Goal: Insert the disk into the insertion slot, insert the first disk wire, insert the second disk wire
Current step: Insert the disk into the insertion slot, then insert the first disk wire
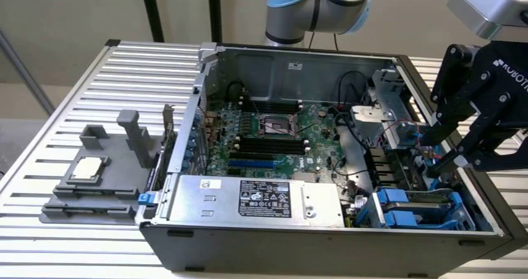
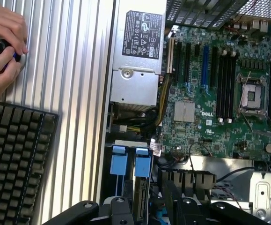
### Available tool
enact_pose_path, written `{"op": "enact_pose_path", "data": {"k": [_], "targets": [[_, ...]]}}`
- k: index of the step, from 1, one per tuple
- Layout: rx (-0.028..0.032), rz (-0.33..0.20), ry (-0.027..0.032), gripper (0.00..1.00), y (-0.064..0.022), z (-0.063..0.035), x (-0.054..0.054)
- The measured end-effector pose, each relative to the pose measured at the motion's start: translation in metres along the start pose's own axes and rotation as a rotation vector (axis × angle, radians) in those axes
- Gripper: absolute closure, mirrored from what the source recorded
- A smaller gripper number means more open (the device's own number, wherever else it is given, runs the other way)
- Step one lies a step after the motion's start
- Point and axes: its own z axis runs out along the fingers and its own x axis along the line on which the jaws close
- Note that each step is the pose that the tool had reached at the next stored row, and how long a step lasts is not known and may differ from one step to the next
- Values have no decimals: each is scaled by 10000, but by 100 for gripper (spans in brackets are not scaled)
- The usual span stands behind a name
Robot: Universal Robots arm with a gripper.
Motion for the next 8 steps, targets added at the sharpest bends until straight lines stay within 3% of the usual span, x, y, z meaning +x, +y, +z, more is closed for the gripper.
{"op": "enact_pose_path", "data": {"k": [8], "targets": [[-1,-15,0,60,0,0,0]]}}
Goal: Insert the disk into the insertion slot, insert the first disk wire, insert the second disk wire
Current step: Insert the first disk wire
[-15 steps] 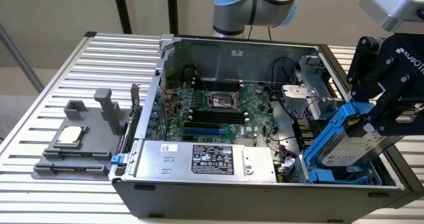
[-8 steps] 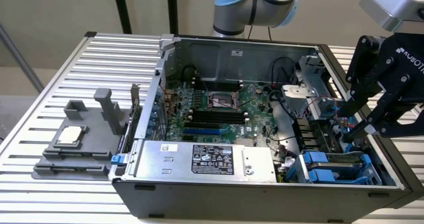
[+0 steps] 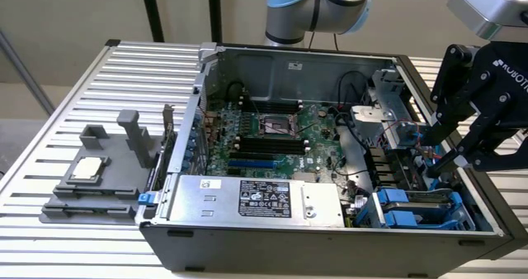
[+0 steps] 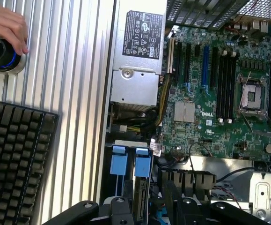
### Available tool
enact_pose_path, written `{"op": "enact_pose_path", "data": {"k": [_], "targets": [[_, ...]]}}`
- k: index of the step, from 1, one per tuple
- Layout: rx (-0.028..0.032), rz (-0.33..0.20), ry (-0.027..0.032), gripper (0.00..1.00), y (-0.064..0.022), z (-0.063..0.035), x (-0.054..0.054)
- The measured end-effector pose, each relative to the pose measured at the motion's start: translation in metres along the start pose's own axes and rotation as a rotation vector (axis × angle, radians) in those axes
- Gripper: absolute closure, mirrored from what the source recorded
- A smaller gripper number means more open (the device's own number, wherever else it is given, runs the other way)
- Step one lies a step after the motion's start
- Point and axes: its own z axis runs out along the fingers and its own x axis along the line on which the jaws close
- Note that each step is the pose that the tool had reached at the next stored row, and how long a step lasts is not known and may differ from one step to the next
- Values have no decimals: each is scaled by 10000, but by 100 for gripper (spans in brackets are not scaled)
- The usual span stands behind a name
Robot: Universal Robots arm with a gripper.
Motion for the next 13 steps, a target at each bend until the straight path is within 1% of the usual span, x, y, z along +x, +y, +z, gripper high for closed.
{"op": "enact_pose_path", "data": {"k": [9,11,13], "targets": [[1,-4,3,60,-8,2,0],[0,-1,1,60,-65,10,4],[-7,-4,-2,60,-158,26,11]]}}
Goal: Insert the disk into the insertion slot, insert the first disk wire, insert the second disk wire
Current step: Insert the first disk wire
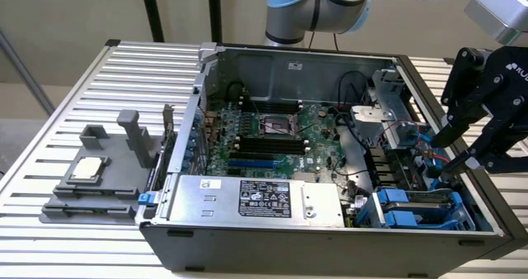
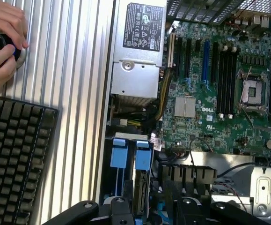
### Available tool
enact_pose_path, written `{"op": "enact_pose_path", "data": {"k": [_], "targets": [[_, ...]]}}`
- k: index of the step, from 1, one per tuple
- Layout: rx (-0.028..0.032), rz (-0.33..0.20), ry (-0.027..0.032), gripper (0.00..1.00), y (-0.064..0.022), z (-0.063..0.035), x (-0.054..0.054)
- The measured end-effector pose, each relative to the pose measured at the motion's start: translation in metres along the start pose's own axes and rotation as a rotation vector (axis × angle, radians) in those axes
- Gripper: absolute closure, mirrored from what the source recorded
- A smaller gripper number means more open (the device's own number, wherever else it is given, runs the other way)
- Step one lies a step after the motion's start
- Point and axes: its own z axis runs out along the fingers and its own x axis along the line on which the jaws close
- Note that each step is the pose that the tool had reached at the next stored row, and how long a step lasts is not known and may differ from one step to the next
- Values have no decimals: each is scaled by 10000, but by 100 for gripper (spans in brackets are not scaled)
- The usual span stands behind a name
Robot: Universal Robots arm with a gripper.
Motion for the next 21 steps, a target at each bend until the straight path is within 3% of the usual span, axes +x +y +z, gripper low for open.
{"op": "enact_pose_path", "data": {"k": [4,12,21], "targets": [[-3,-13,3,60,-156,62,7],[-7,-55,6,60,-348,201,-27],[-12,-77,54,60,-449,370,-120]]}}
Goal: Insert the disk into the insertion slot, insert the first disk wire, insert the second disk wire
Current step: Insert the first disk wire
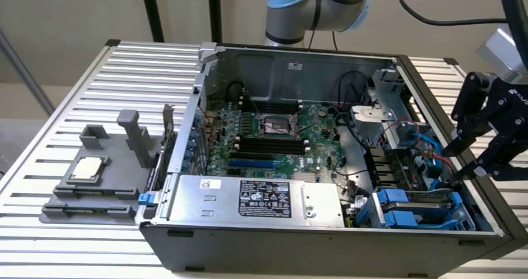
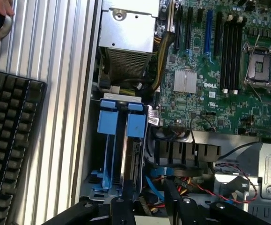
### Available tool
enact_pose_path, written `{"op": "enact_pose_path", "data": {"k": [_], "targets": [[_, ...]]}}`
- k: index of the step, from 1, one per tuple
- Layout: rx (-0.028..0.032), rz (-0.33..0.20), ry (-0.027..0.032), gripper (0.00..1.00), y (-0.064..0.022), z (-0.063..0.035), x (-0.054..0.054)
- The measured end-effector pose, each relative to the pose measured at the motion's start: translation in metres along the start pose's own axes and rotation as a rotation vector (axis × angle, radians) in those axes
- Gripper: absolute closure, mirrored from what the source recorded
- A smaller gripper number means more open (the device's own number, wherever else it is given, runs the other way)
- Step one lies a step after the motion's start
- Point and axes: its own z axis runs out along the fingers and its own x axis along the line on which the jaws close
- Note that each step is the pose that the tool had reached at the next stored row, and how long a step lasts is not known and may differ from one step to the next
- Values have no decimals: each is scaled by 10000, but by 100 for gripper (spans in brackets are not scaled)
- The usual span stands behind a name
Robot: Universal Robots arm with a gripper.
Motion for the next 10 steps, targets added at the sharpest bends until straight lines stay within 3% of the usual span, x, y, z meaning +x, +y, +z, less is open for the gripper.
{"op": "enact_pose_path", "data": {"k": [10], "targets": [[-15,-12,187,60,-41,185,-72]]}}
